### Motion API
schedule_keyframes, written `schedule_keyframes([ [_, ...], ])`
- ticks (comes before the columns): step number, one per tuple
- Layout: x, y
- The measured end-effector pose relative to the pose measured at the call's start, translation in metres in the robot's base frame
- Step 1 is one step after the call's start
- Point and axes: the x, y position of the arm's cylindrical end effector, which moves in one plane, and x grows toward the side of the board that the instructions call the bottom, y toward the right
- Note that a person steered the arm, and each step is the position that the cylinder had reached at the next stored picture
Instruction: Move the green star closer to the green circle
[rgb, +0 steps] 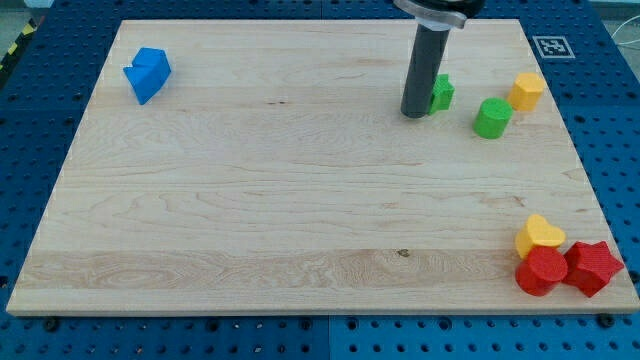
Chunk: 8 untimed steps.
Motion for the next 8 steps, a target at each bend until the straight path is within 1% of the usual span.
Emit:
schedule_keyframes([
  [1,-0.001,-0.021],
  [2,-0.011,-0.033],
  [4,-0.059,-0.019],
  [5,-0.059,-0.001],
  [8,-0.019,0.046],
])
